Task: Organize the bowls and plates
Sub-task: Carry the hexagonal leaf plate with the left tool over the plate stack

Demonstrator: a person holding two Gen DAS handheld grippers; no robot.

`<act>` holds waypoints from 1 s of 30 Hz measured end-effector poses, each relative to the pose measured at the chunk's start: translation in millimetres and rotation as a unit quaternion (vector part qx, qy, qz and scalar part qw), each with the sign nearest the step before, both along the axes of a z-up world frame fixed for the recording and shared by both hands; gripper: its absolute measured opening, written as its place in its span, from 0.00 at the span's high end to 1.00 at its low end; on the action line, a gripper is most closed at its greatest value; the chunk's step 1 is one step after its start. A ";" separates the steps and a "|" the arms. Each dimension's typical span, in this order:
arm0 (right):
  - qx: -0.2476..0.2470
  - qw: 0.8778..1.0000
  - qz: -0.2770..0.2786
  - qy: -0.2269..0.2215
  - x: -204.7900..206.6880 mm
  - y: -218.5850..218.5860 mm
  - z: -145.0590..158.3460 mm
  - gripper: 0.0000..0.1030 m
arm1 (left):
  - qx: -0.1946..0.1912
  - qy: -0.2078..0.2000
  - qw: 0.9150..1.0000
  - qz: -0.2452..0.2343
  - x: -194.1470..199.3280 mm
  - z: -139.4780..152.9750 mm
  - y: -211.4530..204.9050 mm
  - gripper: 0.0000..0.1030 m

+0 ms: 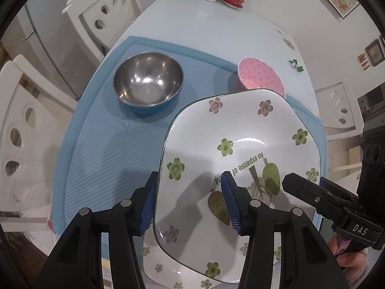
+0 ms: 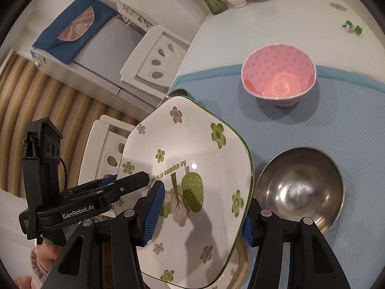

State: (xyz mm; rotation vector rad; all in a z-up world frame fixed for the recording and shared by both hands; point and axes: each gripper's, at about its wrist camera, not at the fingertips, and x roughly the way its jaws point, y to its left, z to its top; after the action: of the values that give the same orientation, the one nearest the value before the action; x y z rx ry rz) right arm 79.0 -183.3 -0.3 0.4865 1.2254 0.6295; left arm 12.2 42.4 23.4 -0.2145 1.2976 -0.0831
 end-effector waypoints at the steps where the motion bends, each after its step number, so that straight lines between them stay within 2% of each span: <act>1: -0.001 1.000 0.002 0.002 -2.4 2.8 -0.7 0.46 | -0.001 0.004 1.000 0.000 -2.2 -2.3 2.7 0.54; 7: -0.009 1.000 0.019 0.014 -10.4 15.7 -9.0 0.46 | -0.012 0.020 1.000 0.010 -15.0 -13.8 13.9 0.54; 30: -0.027 0.995 0.064 0.073 -60.3 32.0 -47.7 0.46 | -0.008 0.065 0.998 -0.005 -49.0 -51.8 20.4 0.54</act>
State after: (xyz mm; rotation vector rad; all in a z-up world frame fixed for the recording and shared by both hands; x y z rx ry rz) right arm 18.7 -151.3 -48.0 0.4172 1.4177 0.6765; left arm -36.8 62.8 -28.4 -0.2301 1.4284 -0.0890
